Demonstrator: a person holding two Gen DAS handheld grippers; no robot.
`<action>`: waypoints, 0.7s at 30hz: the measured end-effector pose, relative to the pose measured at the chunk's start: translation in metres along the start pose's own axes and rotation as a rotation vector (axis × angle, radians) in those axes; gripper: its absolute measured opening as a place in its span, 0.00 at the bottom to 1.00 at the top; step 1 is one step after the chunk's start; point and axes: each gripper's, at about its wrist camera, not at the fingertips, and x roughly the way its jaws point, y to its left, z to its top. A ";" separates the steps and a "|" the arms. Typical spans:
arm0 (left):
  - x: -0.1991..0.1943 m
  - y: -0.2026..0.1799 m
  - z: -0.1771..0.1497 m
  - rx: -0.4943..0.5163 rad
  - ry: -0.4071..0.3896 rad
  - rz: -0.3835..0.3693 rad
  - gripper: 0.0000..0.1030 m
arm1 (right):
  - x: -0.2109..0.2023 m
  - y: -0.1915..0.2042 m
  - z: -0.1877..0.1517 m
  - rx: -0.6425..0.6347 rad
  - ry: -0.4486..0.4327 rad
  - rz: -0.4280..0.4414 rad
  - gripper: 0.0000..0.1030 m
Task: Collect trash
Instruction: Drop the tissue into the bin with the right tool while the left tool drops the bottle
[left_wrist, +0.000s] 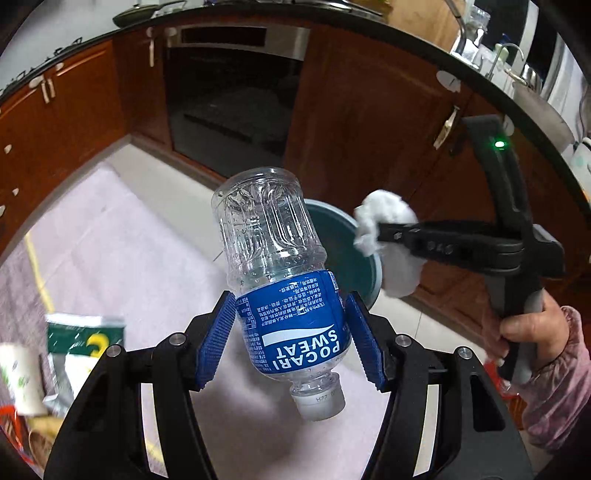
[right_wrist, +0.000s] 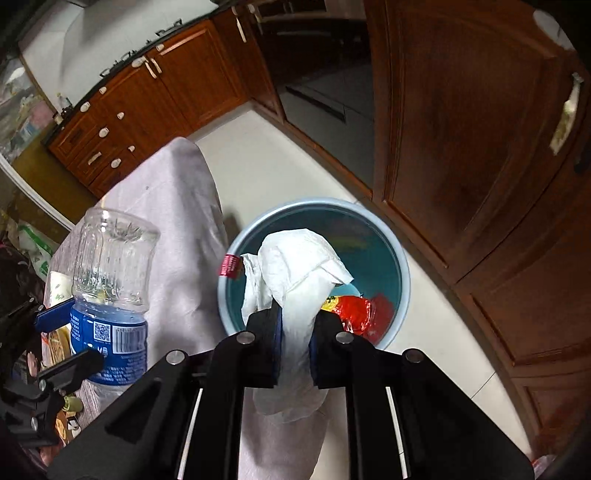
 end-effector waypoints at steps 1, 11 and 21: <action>0.006 -0.002 0.004 0.003 0.006 -0.005 0.61 | 0.006 -0.001 0.002 0.003 0.011 0.002 0.15; 0.048 0.002 0.021 0.007 0.058 -0.017 0.61 | 0.043 -0.016 0.019 0.050 0.064 0.007 0.72; 0.090 -0.005 0.032 0.022 0.110 -0.072 0.61 | 0.032 -0.033 0.023 0.080 0.034 -0.061 0.82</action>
